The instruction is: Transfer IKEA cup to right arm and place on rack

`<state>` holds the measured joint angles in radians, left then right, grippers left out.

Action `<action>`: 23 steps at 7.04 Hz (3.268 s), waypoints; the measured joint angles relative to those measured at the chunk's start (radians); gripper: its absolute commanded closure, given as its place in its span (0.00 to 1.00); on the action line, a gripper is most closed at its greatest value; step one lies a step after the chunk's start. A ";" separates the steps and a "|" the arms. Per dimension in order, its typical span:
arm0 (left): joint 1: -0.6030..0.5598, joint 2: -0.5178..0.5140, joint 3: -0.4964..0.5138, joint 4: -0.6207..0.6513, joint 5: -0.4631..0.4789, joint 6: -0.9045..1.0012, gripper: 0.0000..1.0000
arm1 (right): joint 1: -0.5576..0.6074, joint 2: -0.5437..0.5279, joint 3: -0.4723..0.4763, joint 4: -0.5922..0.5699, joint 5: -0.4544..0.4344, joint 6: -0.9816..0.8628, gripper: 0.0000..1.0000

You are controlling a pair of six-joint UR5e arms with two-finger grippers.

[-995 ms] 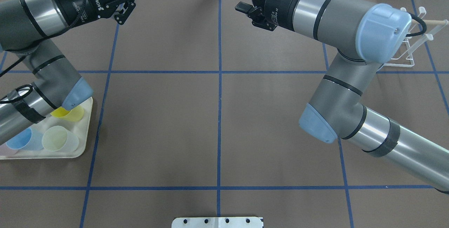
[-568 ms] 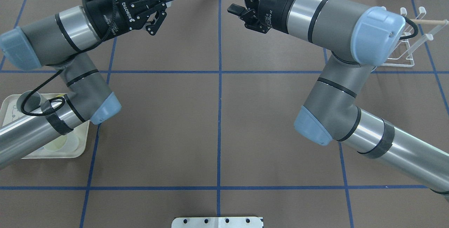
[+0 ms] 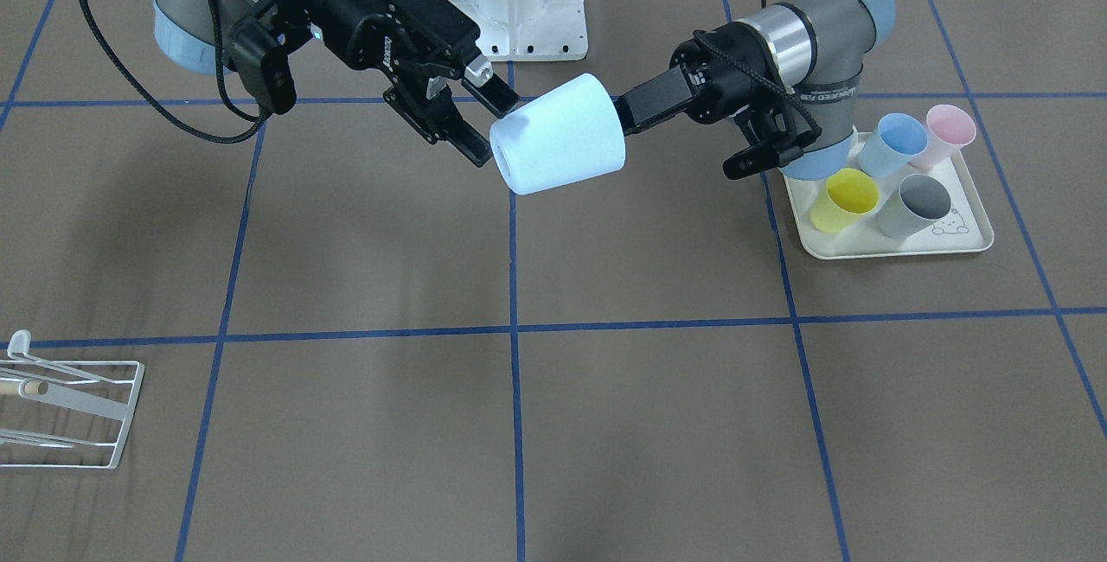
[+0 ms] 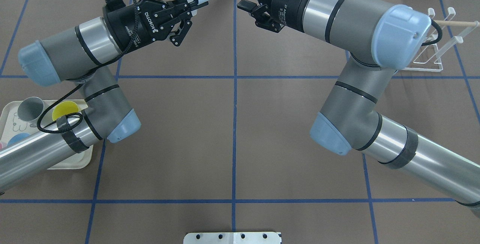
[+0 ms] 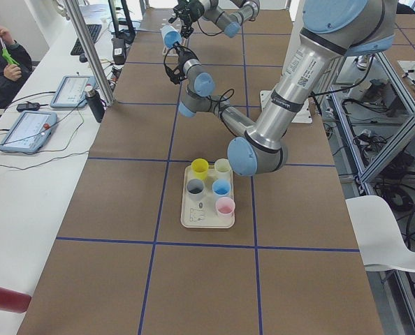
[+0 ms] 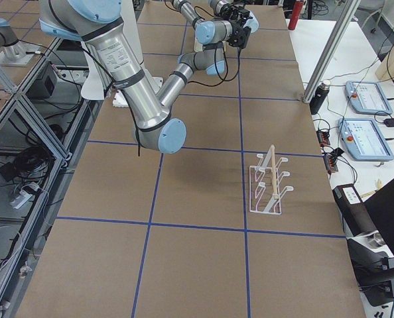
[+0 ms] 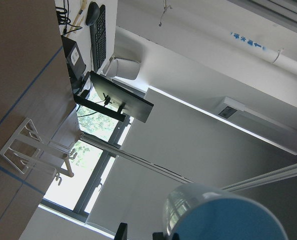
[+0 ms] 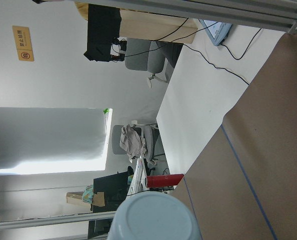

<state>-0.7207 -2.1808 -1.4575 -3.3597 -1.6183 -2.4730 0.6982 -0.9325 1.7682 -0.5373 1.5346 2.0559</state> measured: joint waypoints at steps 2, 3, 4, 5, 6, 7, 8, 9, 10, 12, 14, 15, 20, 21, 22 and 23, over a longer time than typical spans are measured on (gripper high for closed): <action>0.022 -0.010 -0.001 -0.001 0.018 -0.001 1.00 | -0.007 0.005 -0.003 0.000 -0.014 0.009 0.00; 0.035 -0.013 -0.001 -0.002 0.033 -0.001 1.00 | -0.016 0.006 -0.004 0.000 -0.024 0.010 0.00; 0.045 -0.014 -0.001 -0.003 0.043 0.000 1.00 | -0.023 0.006 -0.004 0.000 -0.034 0.010 0.00; 0.051 -0.014 -0.001 -0.003 0.048 0.000 1.00 | -0.027 0.006 -0.004 0.000 -0.038 0.010 0.00; 0.054 -0.013 0.000 -0.003 0.051 0.000 1.00 | -0.028 0.006 -0.004 0.000 -0.040 0.010 0.01; 0.056 -0.013 0.000 -0.003 0.052 0.000 1.00 | -0.029 0.007 -0.004 0.000 -0.043 0.010 0.01; 0.059 -0.014 -0.002 -0.004 0.052 0.000 1.00 | -0.029 0.007 -0.004 -0.001 -0.046 0.010 0.01; 0.062 -0.014 -0.004 -0.004 0.052 0.000 1.00 | -0.029 0.007 -0.005 -0.001 -0.048 0.010 0.04; 0.064 -0.014 -0.004 -0.004 0.052 0.000 1.00 | -0.029 0.007 -0.008 -0.001 -0.049 0.010 0.61; 0.069 -0.013 -0.003 -0.004 0.052 0.000 0.00 | -0.029 0.007 -0.013 -0.001 -0.049 0.014 1.00; 0.070 -0.012 -0.004 -0.005 0.052 0.002 0.00 | -0.029 0.008 -0.020 -0.002 -0.048 0.019 1.00; 0.070 -0.011 -0.005 -0.005 0.052 0.006 0.00 | -0.029 0.009 -0.022 -0.002 -0.049 0.019 1.00; 0.058 0.007 0.001 0.001 0.041 0.129 0.00 | 0.138 -0.080 -0.024 -0.027 0.037 -0.165 1.00; 0.052 0.029 0.000 0.011 0.026 0.187 0.00 | 0.223 -0.140 -0.018 -0.057 0.145 -0.268 1.00; 0.035 0.058 -0.003 0.031 -0.022 0.244 0.00 | 0.315 -0.212 -0.013 -0.079 0.249 -0.392 1.00; -0.002 0.078 -0.006 0.064 -0.097 0.282 0.00 | 0.394 -0.291 -0.007 -0.091 0.312 -0.528 1.00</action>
<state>-0.7229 -2.1029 -1.4635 -3.2957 -1.7156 -2.1909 1.0919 -1.2237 1.7607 -0.6278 1.8465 1.5280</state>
